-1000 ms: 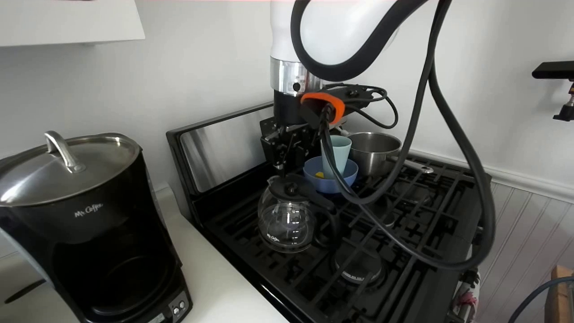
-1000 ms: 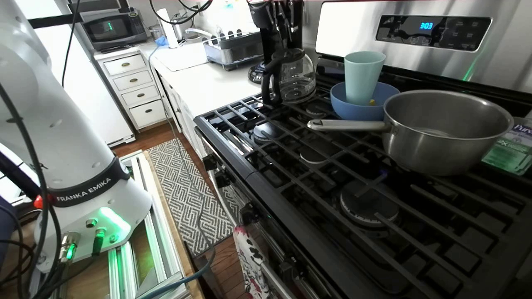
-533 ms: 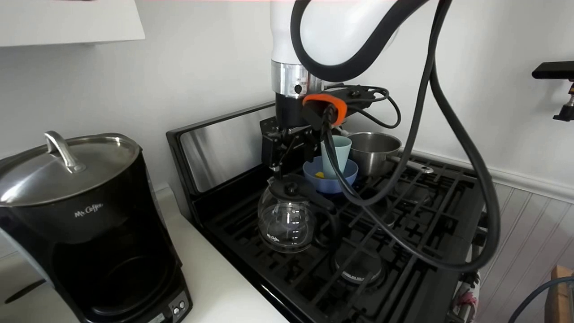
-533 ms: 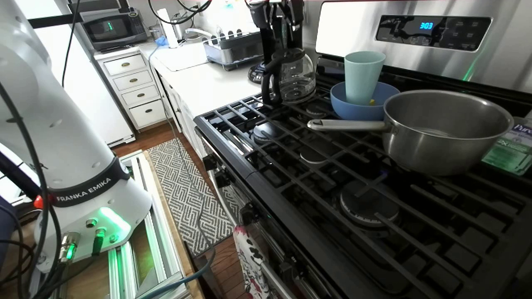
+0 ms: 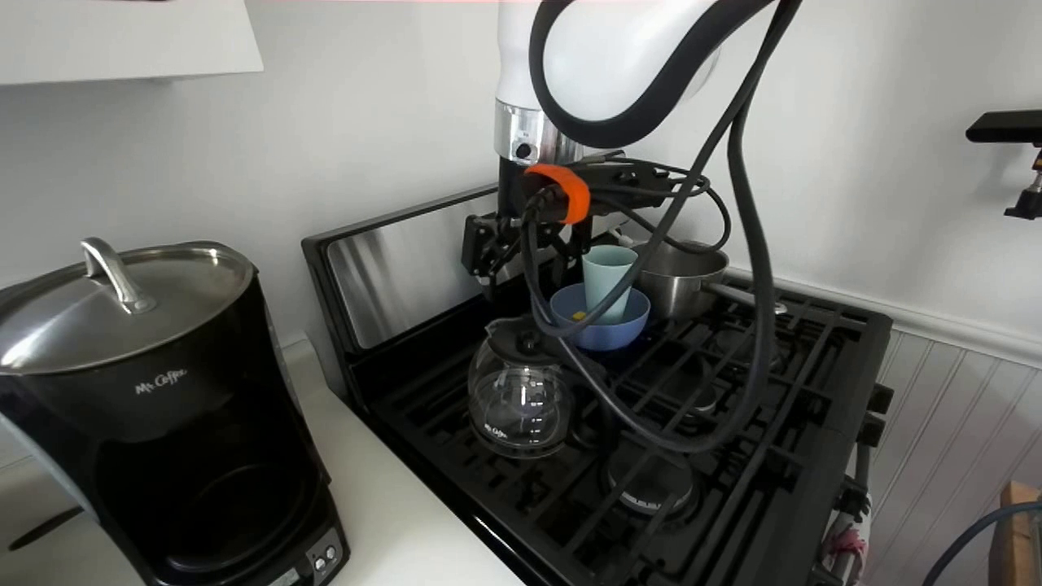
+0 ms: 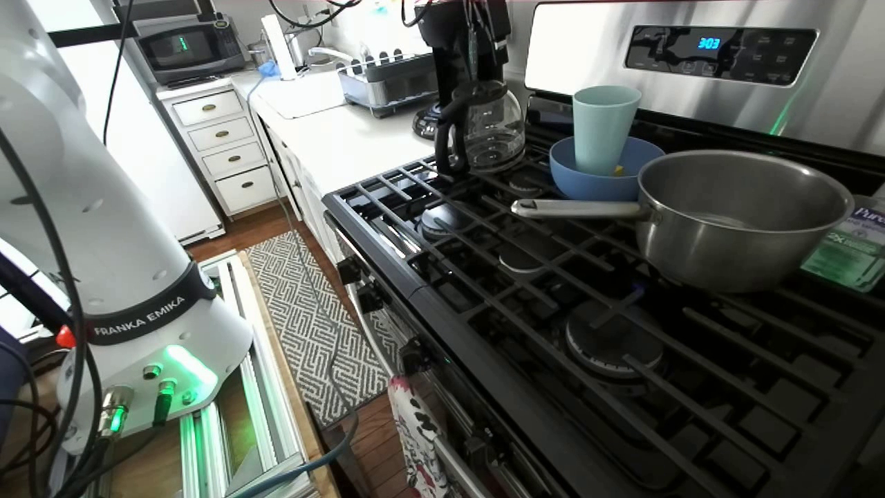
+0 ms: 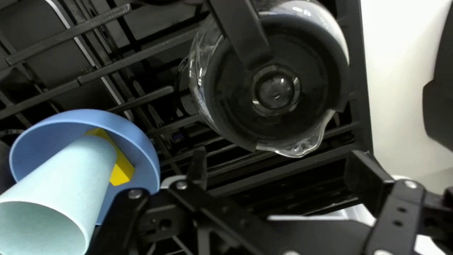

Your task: Lift the black lid on the coffee jar

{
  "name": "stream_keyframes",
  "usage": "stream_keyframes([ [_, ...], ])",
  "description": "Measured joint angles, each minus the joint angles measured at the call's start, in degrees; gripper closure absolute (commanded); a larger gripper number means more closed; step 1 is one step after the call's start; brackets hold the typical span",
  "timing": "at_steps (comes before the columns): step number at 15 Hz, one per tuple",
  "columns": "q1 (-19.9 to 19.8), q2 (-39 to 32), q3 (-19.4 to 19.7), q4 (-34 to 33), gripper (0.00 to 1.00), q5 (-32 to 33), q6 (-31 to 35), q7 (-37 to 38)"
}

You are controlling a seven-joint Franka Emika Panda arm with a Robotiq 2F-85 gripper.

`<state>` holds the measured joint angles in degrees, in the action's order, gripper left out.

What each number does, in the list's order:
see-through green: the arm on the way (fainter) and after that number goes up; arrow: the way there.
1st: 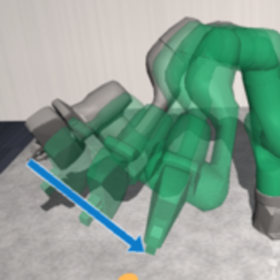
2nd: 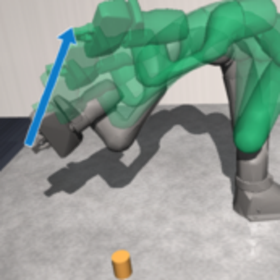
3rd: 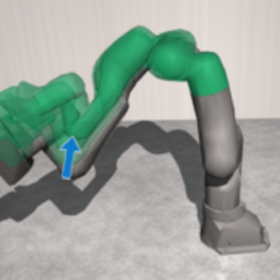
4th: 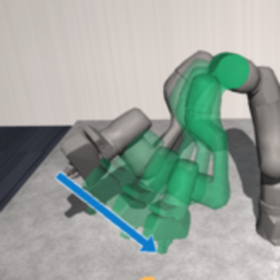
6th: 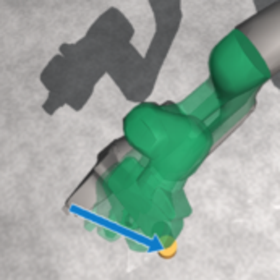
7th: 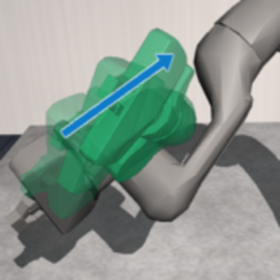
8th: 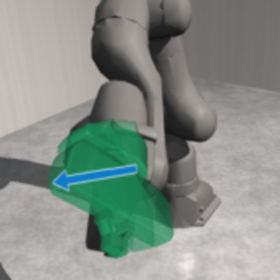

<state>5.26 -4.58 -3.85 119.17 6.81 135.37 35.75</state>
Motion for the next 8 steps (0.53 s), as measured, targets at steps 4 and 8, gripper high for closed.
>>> stream_keyframes([
  [4,0.0,-0.7,0.3,-0.4,0.0,0.0,-0.1,4.0],
  [8,0.0,-1.0,0.5,-1.3,0.0,-0.4,-4.7,7.2],
])
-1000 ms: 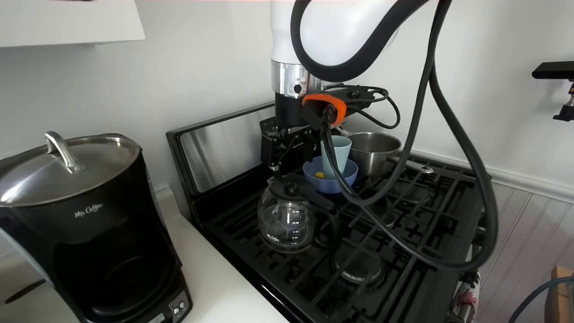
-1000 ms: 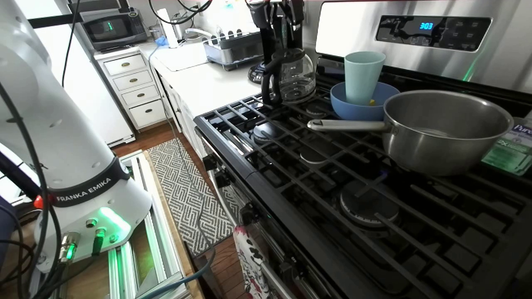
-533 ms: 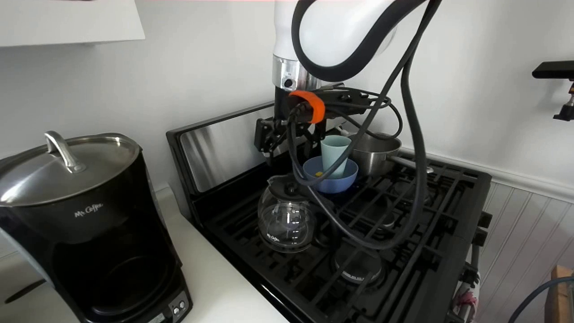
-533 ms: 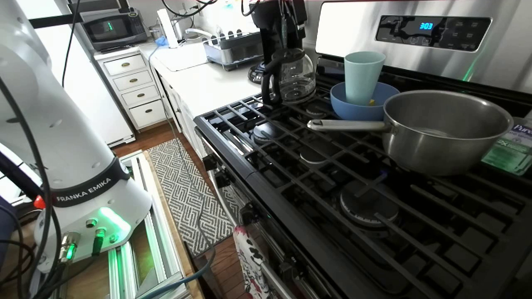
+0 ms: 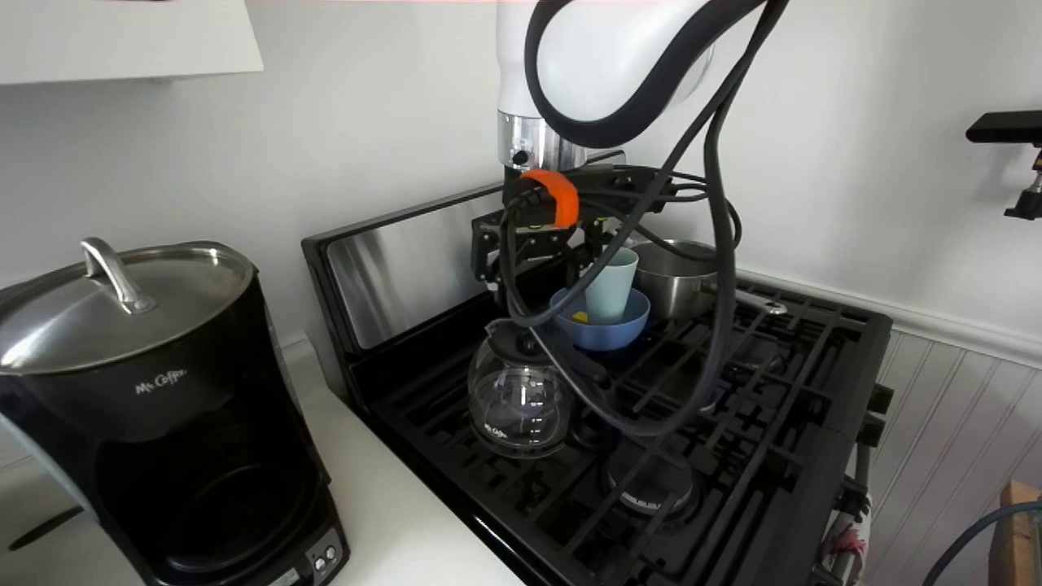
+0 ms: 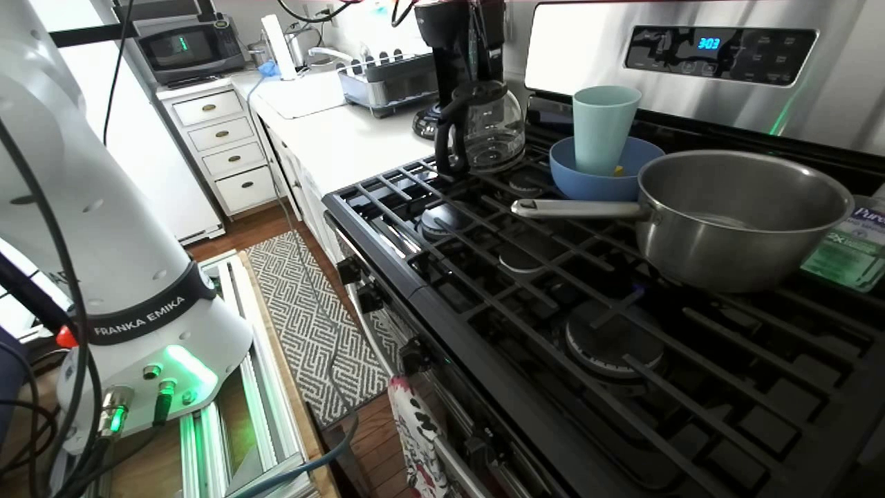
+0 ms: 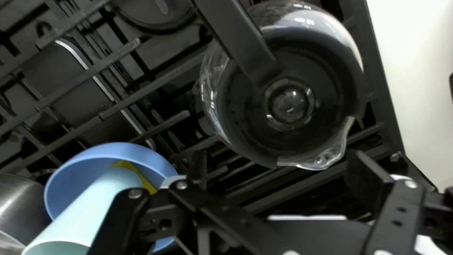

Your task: Lift the black lid on the coffee jar

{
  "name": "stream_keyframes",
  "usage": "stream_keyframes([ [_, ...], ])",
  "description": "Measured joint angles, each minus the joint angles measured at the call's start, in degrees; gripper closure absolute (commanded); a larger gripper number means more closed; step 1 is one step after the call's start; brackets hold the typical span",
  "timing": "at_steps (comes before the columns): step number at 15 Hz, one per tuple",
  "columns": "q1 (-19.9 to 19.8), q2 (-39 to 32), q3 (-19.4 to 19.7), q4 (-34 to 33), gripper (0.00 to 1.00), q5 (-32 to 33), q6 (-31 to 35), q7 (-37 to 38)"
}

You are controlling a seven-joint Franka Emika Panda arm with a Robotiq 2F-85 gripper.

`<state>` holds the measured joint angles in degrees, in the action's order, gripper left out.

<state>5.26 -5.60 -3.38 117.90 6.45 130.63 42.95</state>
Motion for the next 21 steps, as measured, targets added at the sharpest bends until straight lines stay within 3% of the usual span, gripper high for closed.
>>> stream_keyframes([
  [3,0.0,-0.9,0.1,-2.2,0.0,-0.8,-6.3,4.0],
  [9,0.0,-1.4,0.3,-3.2,0.0,-3.0,-7.3,5.9],
  [21,2.7,-8.1,0.9,-8.3,0.0,2.2,-11.1,43.6],
])
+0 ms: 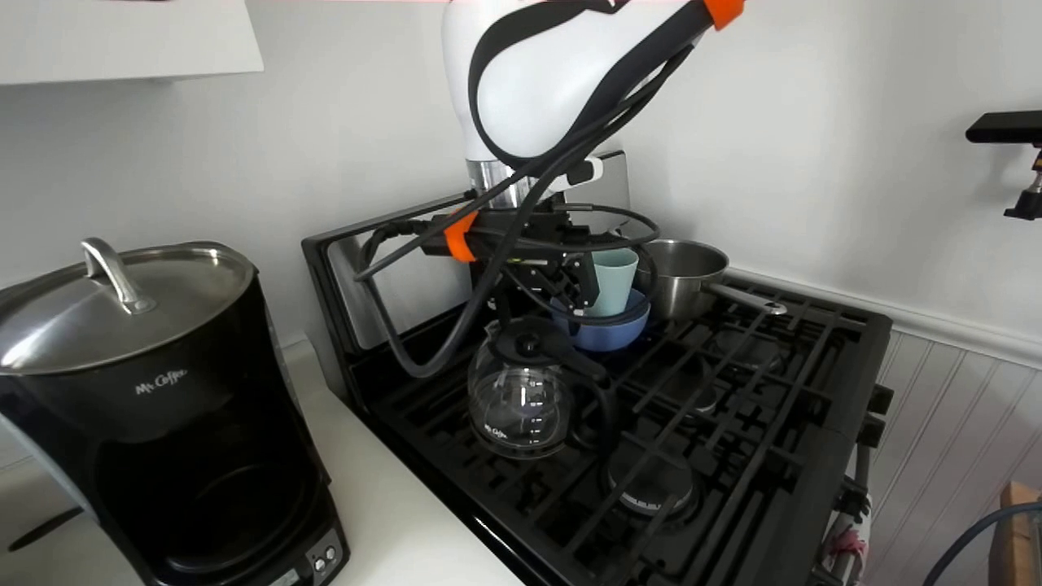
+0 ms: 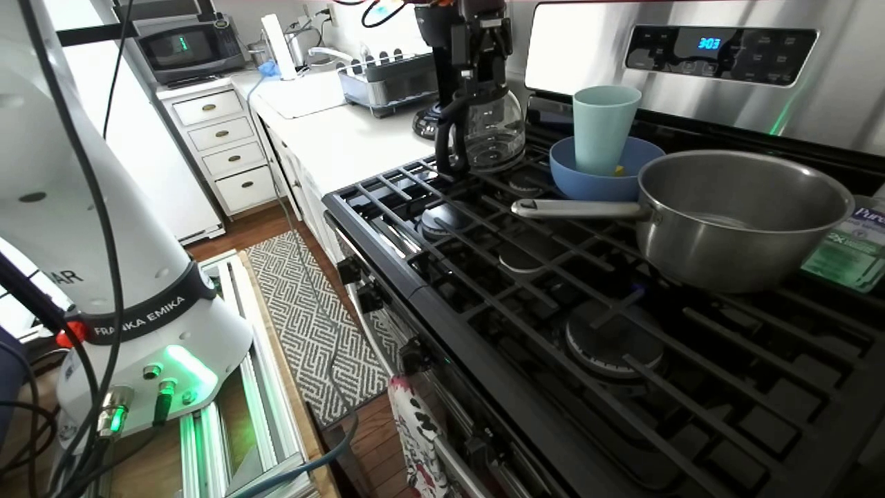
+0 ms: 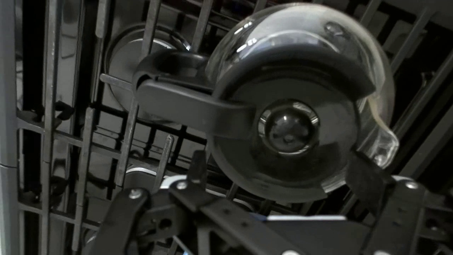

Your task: Lift the black lid on the coffee jar

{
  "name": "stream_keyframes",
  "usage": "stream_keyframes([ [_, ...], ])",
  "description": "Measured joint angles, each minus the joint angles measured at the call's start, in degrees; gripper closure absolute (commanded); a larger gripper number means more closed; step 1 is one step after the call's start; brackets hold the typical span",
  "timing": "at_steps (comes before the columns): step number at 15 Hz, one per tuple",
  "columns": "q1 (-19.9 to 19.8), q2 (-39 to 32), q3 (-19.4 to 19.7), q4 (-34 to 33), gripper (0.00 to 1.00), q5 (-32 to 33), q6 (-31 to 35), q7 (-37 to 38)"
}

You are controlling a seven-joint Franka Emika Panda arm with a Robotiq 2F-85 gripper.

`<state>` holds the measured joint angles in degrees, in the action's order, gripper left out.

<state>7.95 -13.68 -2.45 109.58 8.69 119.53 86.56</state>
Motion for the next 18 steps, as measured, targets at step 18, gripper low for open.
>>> stream_keyframes([
  [18,1.7,-3.3,0.2,-5.6,0.0,2.4,-6.3,12.0],
])
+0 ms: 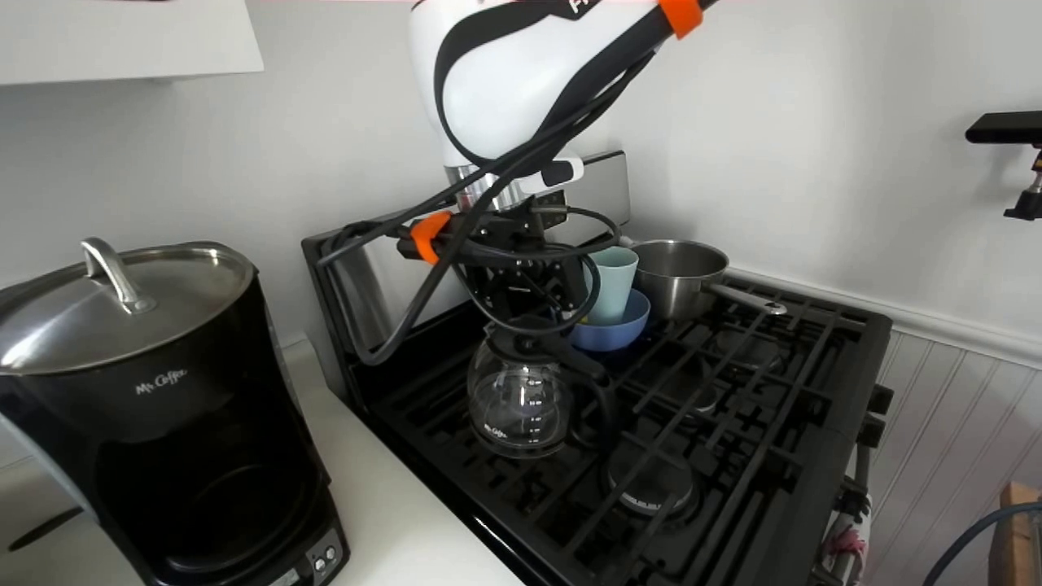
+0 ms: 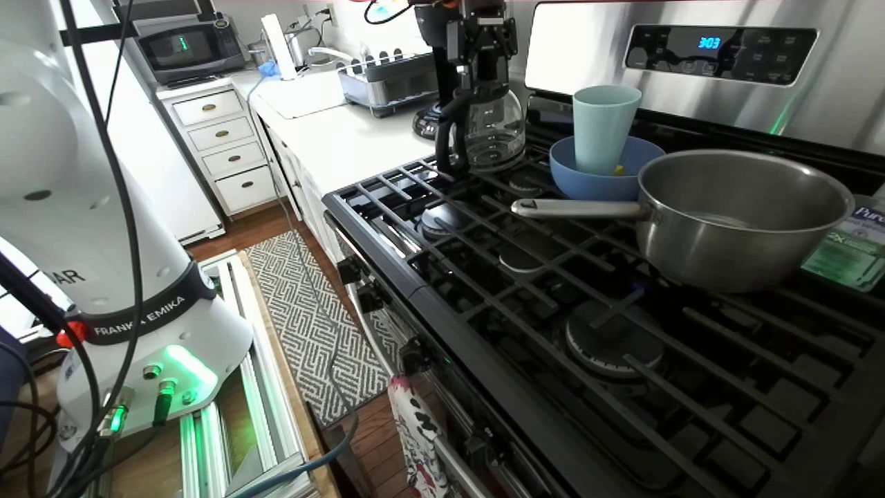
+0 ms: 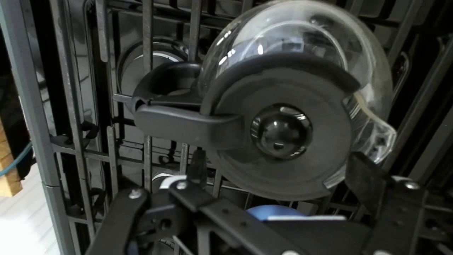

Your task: Lift the black lid on the coffee jar

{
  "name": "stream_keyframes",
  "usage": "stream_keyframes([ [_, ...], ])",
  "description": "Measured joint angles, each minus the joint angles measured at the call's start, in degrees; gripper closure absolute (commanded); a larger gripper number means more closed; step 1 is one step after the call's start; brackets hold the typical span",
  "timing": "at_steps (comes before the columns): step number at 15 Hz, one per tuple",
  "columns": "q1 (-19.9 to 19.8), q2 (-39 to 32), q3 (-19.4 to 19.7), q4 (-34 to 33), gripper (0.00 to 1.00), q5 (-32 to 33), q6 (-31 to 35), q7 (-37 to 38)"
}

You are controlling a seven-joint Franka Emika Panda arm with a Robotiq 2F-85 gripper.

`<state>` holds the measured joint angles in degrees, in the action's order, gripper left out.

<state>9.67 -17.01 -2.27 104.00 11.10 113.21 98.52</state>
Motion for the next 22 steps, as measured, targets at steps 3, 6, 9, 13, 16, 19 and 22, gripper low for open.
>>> stream_keyframes([
  [3,0.2,-0.1,-0.2,-1.2,0.0,-0.1,-3.3,-1.3],
  [6,0.2,-0.1,-0.4,-2.6,0.0,-0.4,-7.3,-3.6],
  [9,0.2,-0.1,-0.6,-3.7,0.0,-0.5,-11.7,-6.1],
  [13,0.2,0.1,-0.7,-4.0,0.0,-0.5,-15.2,-8.6],
  [16,0.2,0.4,-0.7,-4.0,0.0,-0.5,-16.8,-9.4],
  [19,0.2,1.2,-0.7,-3.8,0.0,-0.5,-17.7,-9.7],
  [22,0.2,2.6,-0.7,-3.4,0.0,-0.5,-18.4,-9.8],
])
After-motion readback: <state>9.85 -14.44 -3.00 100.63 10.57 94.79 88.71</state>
